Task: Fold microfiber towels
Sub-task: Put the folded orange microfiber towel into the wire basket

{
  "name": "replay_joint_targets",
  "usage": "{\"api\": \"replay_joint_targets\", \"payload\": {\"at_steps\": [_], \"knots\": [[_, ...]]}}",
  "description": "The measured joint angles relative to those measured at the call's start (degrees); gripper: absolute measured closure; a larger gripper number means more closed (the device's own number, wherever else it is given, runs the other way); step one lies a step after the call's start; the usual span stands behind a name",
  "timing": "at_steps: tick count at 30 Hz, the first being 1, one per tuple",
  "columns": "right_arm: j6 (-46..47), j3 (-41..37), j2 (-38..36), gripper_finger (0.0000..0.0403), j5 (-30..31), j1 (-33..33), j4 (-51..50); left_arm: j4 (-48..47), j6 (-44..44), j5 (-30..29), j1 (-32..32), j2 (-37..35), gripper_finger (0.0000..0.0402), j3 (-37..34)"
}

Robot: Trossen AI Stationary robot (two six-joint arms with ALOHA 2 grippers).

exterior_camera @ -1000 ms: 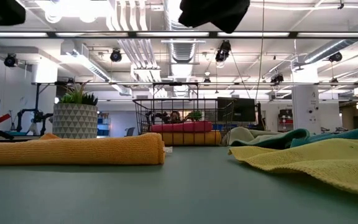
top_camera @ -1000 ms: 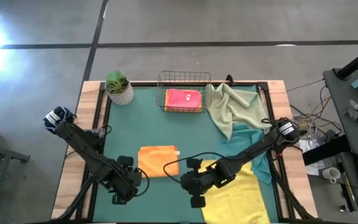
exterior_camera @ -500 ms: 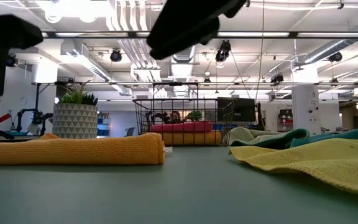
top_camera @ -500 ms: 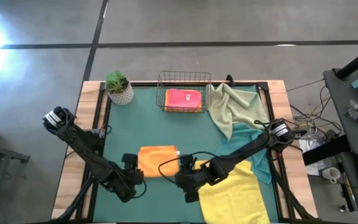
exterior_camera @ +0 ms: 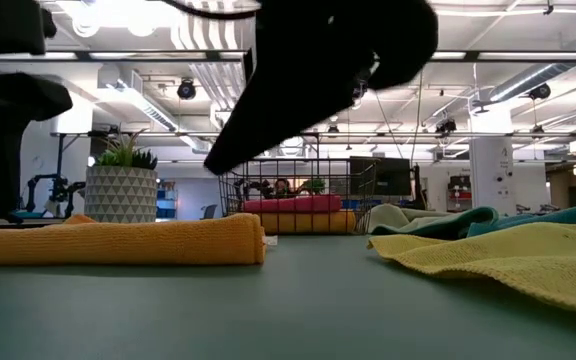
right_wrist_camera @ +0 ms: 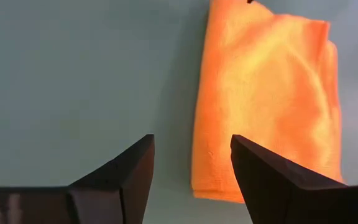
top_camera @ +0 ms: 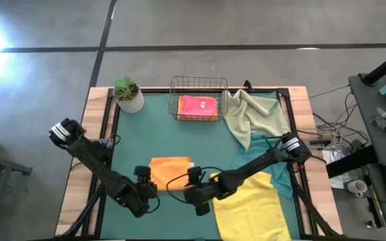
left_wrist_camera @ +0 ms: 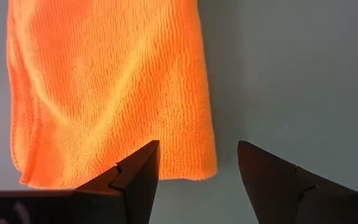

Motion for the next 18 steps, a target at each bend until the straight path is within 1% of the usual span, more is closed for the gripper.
{"api": "replay_joint_targets", "payload": {"at_steps": [3, 5, 9, 16, 18], "knots": [[-0.36, -0.04, 0.78, 0.02, 0.08, -0.24, 0.5, 0.37, -0.02, -0.38, 0.04, 2.24, 0.0201, -0.04], [-0.69, -0.02, 0.92, 0.02, 1.36, -0.48, 1.29, 0.59, -0.09, -1.63, 0.09, 3.59, 0.0201, -0.1], [-0.51, -0.02, 1.47, 0.02, 1.53, -1.69, 1.14, 0.69, -0.11, -2.92, 0.72, 5.17, 0.0201, -0.34], [0.03, -0.07, 1.51, 0.02, -0.24, -3.09, 1.16, 1.61, -0.28, -2.6, 2.64, 5.4, 0.0202, -1.15], [0.26, -0.09, 1.56, 0.02, -1.59, -3.45, 1.03, 1.7, -0.29, -2.42, 3.02, 5.4, 0.0209, -1.24]]}}
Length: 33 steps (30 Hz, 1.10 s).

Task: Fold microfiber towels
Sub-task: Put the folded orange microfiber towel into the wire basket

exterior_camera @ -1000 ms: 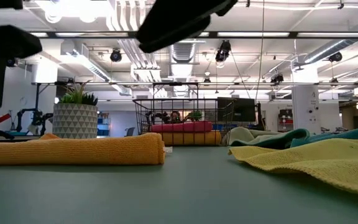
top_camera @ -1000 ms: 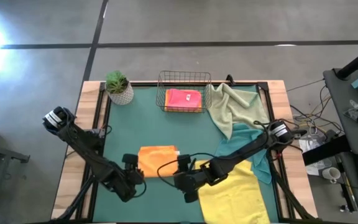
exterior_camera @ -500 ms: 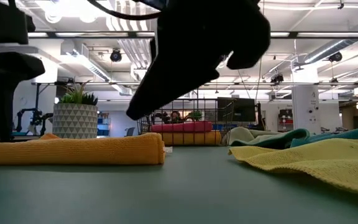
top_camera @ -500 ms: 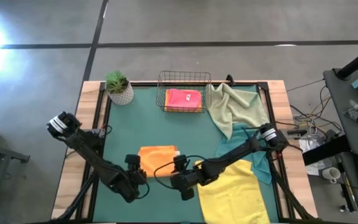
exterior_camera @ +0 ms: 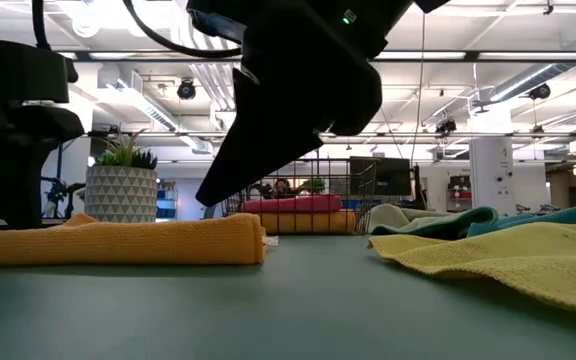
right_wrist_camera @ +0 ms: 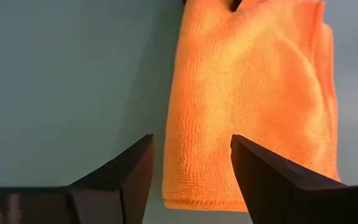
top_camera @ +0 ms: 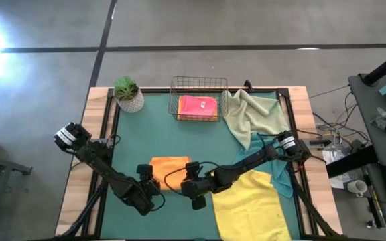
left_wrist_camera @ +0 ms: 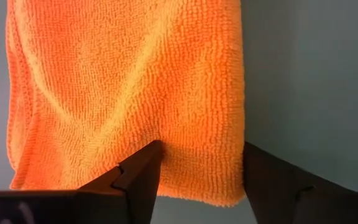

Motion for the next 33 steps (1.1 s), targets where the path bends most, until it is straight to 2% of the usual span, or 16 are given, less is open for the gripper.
{"api": "replay_joint_targets", "payload": {"at_steps": [4, 10, 14, 16, 19, 22, 26, 33], "knots": [[0.11, -0.02, 0.59, 0.02, -0.45, -0.34, -0.01, 0.07, 0.02, 0.04, 0.29, 0.06, 0.0248, -0.05], [0.63, -0.02, 2.35, 0.02, -3.25, -0.42, 0.26, -1.22, 0.22, -1.06, 0.57, 0.23, 0.0335, -0.34], [1.11, -0.04, 3.43, 0.02, -1.37, -0.44, -0.22, -1.12, 0.25, -1.11, 0.54, 0.26, 0.0382, -0.37], [2.05, -0.04, 3.45, 0.02, -0.18, -0.74, -0.15, -1.05, 0.25, -1.09, 0.52, 0.26, 0.0394, -0.37], [2.3, 0.0, 3.45, 0.0205, 0.14, -1.26, -0.08, -0.99, 0.25, -1.05, 0.5, 0.24, 0.0393, -0.37], [2.7, 0.0, 3.45, 0.0232, 0.1, -1.8, -0.53, -0.91, 0.27, -0.97, 0.5, 0.24, 0.0388, -0.35], [2.95, -0.02, 3.45, 0.0292, -0.08, -1.95, -0.74, -0.72, 0.27, -0.76, 0.56, 0.22, 0.039, -0.31], [5.89, -0.01, 3.45, 0.0384, -4.7, -1.93, -0.81, -0.59, 0.44, -0.14, 1.64, 0.19, 0.0393, -0.03]]}}
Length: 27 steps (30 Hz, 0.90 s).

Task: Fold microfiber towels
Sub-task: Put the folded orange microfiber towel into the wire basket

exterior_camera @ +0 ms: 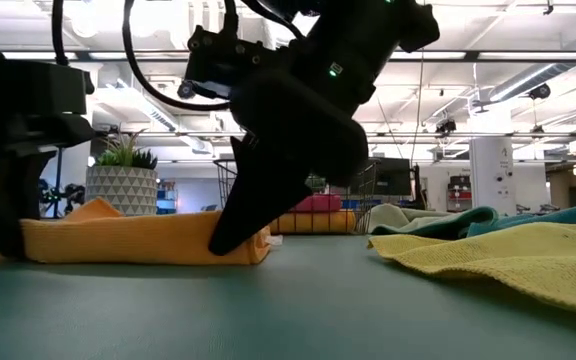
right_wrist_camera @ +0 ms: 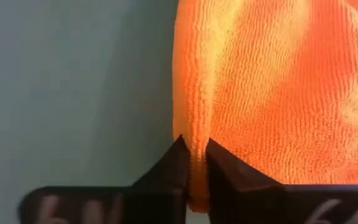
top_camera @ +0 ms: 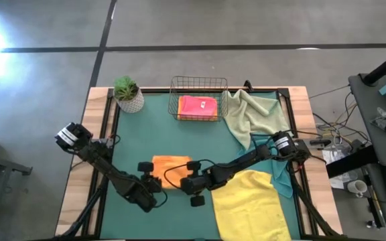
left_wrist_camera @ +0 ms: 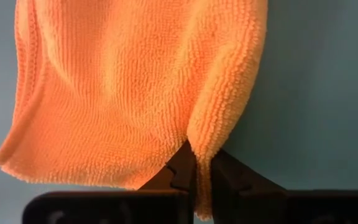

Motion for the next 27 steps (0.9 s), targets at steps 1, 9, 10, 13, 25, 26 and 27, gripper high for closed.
{"api": "replay_joint_targets", "payload": {"at_steps": [1, 9, 10, 13, 25, 26, 27], "knots": [[0.58, 0.19, 0.0, 0.0388, -0.04, 0.0, -0.38, 0.0, 0.2, 0.14, 0.22, -0.02, 0.0393, 0.11], [4.31, 6.55, -0.09, 0.0393, -0.18, 0.55, -9.36, -0.21, 2.14, 5.35, 1.34, -3.39, 0.0394, 0.62], [4.63, 7.8, -0.11, 0.0393, -0.15, 0.57, -11.08, -0.19, 2.6, 6.21, 1.42, -4.19, 0.0394, 0.69], [5.64, 11.59, -0.15, 0.0393, 0.15, 0.55, -16.61, -0.66, 2.82, 7.85, 1.6, -6.78, 0.0394, 1.0], [8.41, 25.61, -0.22, 0.0394, 2.13, 0.55, -31.15, -6.9, 5.99, 14.82, 5.0, -22.84, 0.0394, 2.58], [8.84, 26.79, -0.23, 0.0394, 3.15, 0.55, -32.36, -7.46, 6.39, 15.04, 5.34, -24.01, 0.0394, 2.93], [9.37, 27.95, -0.24, 0.0394, 4.15, 0.55, -33.79, -8.12, 6.93, 15.08, 5.71, -25.21, 0.0394, 3.32]]}}
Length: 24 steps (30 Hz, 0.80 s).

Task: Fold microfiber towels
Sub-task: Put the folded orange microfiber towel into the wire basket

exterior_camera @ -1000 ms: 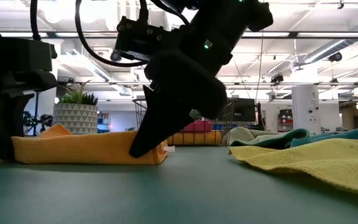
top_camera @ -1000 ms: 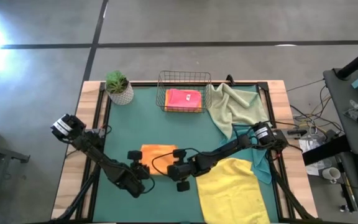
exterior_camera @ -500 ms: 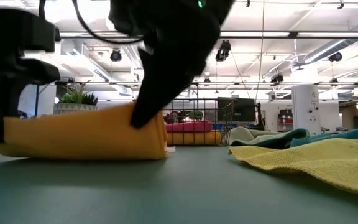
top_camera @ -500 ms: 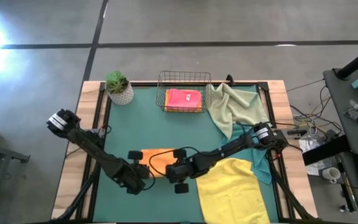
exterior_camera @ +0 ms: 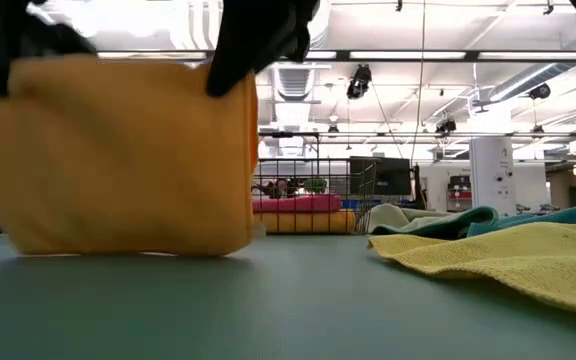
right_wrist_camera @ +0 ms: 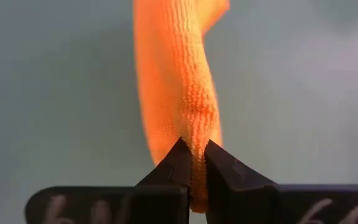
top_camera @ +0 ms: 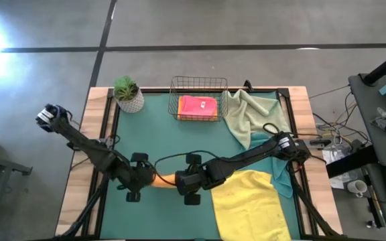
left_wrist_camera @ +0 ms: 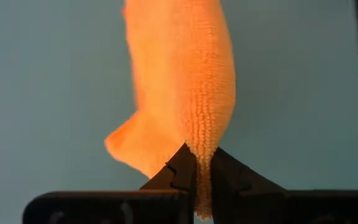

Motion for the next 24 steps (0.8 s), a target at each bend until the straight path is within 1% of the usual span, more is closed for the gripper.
{"api": "replay_joint_targets", "payload": {"at_steps": [4, 9, 15, 20, 24], "knots": [[0.76, 4.04, 0.0, 0.0394, 2.82, -0.13, -4.11, -3.11, 3.35, 0.01, 1.72, -4.05, 0.0394, 1.67], [0.78, 8.15, 0.0, 0.0394, 6.95, -0.52, -8.72, -4.43, 9.01, -0.01, 4.8, -6.88, 0.0394, 3.23], [0.48, 10.6, -0.78, 0.0394, 11.45, -1.76, -14.06, -4.61, 16.2, -2.01, 9.81, -6.65, 0.0394, 6.09], [-0.37, 10.8, -2.38, 0.0394, 14.07, -3.91, -18.59, -4.53, 23.81, -2.98, 15.44, -5.08, 0.0394, 9.41], [-1.48, 10.79, -4.22, 0.0394, 14.33, -6.32, -19.93, -4.61, 28.97, -3.33, 20.83, -3.43, 0.0394, 12.24]]}}
